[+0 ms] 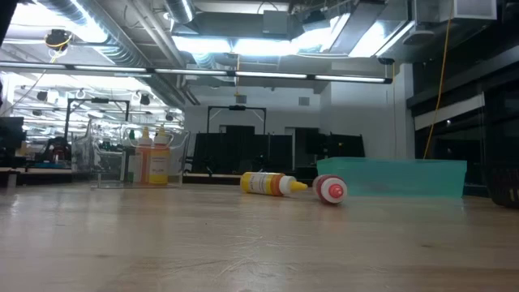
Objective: Pick & Place Food Item
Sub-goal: Put the green food coloring bottle into the transparent bin
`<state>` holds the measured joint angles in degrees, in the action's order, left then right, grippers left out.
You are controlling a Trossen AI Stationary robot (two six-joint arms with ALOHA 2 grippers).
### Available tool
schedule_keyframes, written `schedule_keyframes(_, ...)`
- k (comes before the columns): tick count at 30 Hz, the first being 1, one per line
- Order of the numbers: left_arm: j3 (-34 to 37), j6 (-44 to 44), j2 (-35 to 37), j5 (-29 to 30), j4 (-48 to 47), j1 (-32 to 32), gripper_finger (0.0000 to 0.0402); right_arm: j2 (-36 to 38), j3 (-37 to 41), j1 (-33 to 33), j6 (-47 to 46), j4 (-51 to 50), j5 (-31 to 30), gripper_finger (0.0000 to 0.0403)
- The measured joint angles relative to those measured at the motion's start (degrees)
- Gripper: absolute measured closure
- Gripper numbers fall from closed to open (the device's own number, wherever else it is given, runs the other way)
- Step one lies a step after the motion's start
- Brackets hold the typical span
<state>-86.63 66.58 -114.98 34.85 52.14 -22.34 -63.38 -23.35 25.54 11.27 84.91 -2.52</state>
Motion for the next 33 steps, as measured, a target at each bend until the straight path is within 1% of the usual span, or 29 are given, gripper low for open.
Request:
schedule_keyframes(4, 0.00, -0.86, 0.02, 0.02, 0.04, 0.30, 0.0250, 0.05, 0.00, -0.44, -1.01, 0.07, 0.84, 0.0270)
schedule_keyframes(9, 0.00, -0.91, 0.04, 1.06, 0.16, 0.41, 0.0263, 0.05, 0.02, -0.44, -1.23, -0.03, 1.07, 0.0270)
schedule_keyframes(16, -0.02, 0.09, 0.09, 5.35, 0.41, 0.50, 0.0301, 0.03, 0.04, -0.41, -1.52, -0.19, 1.32, 0.0270)
schedule_keyframes(21, -0.02, 0.18, 0.08, 5.66, 0.18, 0.65, 0.0322, 0.03, 0.07, -0.39, -1.84, -0.14, 2.02, 0.0270)
schedule_keyframes(27, -0.02, 0.18, 0.07, 3.76, 0.17, 0.66, 0.0326, 0.03, 0.07, -0.37, -1.86, -0.05, 2.34, 0.0270)
schedule_keyframes(33, -0.02, 0.66, 0.07, 3.37, -0.01, 0.32, 0.0318, 0.03, 0.07, -0.35, -1.86, -0.16, 2.40, 0.0270)
